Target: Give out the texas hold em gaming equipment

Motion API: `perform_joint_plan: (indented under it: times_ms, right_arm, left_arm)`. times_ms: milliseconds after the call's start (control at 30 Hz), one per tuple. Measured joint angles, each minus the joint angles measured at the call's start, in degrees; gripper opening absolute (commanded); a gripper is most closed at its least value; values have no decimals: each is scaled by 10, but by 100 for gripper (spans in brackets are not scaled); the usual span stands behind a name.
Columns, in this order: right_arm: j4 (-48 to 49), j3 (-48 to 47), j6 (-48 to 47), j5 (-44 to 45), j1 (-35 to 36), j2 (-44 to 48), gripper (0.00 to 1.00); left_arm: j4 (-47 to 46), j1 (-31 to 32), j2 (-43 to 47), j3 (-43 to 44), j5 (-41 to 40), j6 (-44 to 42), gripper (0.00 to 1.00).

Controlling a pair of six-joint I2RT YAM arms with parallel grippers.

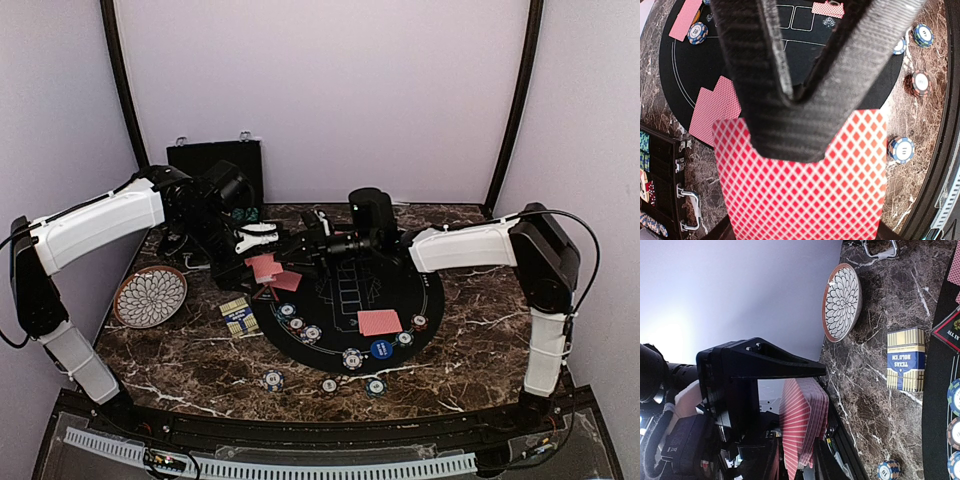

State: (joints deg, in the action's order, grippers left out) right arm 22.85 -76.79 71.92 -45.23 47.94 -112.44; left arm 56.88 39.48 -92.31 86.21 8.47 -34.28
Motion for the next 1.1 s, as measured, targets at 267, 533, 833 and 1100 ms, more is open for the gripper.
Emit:
perform_joint_plan:
  times_ms: [267,533,833,1100]
  right_arm:
    - [2,0,6,-10,1,1,15]
    - [-2,-7,6,-18,11,0,14]
    - [-17,-15,-10,-23,17,-4,2]
    - [-67,-15,-35,-17,9,5,0]
  left_arm:
    - [0,0,0,0,-4,0,0]
    - [0,0,0,0,-6,0,0]
    - [0,0,0,0,-6,0,0]
    - [-6,0,0,-9,-6,0,0]
